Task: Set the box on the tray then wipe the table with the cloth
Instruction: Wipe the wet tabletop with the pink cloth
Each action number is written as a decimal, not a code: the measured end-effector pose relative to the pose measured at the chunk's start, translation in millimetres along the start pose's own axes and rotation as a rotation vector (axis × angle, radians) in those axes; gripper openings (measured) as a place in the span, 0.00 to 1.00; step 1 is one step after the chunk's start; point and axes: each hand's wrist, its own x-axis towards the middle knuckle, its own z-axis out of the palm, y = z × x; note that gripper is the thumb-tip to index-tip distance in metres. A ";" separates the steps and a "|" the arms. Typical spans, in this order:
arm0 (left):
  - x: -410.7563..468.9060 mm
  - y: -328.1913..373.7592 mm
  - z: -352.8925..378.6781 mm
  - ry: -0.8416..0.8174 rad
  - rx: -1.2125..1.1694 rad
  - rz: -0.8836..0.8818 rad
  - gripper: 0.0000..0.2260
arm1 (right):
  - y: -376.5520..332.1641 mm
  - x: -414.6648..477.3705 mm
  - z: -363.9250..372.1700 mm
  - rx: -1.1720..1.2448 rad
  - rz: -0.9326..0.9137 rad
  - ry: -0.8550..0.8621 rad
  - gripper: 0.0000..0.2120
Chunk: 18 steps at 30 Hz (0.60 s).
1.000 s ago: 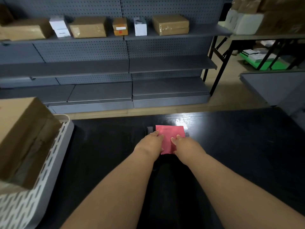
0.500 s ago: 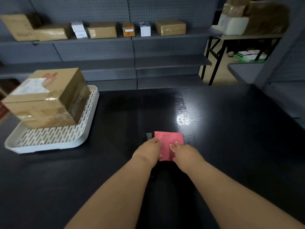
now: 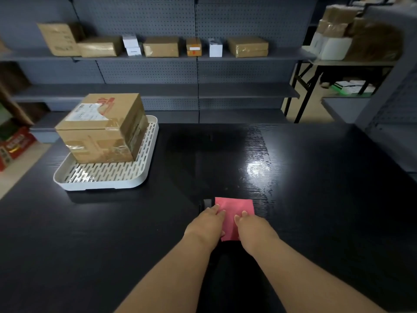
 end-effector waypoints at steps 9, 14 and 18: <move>72.2 -59.7 -55.6 0.008 0.033 -0.013 0.28 | -29.8 89.8 -53.6 0.041 -0.053 0.100 0.24; 135.4 -88.5 -96.9 0.018 0.050 -0.002 0.28 | -38.7 153.3 -106.2 -0.002 -0.040 0.054 0.28; 190.0 -111.1 -128.4 0.015 0.070 0.014 0.28 | -38.6 204.8 -138.8 -0.003 -0.036 0.081 0.26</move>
